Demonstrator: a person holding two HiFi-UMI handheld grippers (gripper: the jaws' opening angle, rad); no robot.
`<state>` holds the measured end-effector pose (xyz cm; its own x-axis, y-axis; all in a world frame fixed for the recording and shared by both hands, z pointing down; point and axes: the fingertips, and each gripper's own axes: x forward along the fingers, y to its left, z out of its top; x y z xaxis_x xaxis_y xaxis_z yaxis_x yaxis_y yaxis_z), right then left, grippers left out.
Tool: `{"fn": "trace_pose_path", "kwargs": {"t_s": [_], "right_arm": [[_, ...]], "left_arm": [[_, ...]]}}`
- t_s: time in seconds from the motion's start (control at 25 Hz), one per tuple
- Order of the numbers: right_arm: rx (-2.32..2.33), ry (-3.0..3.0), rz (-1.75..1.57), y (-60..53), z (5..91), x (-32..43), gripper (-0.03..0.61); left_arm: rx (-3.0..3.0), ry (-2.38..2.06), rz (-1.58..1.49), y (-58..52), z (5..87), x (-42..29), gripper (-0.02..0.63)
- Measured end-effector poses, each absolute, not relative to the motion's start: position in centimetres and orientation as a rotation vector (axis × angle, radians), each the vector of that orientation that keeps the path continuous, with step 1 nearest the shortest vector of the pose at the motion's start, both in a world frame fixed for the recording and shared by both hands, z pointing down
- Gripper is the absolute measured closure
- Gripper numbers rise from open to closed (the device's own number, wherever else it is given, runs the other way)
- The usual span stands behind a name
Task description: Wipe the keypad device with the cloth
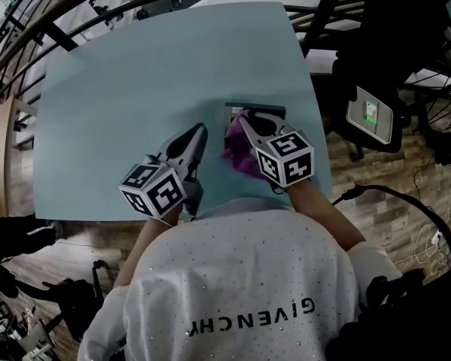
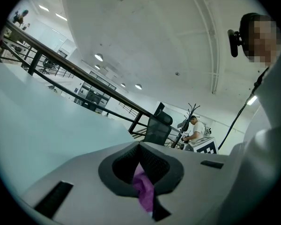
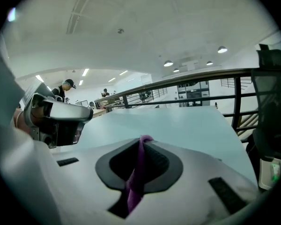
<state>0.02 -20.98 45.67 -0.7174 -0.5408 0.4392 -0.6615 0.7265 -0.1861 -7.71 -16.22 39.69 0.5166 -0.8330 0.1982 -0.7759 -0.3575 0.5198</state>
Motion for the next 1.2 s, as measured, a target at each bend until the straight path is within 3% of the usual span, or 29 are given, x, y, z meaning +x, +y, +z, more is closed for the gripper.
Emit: {"fn": "trace_pose_path", "kwargs": {"t_s": [0.6, 1.2], "right_arm": [[0.804, -2.524, 0.423, -20.7, 48.0, -4.0, 0.560], [0.946, -2.483, 0.467, -21.2, 47.9, 0.8, 0.558]], "left_arm": [[2.115, -1.425, -0.151, -15.3, 40.2, -11.0, 0.614], [2.166, -1.356, -0.121, -15.8, 39.9, -7.6, 0.614]]}}
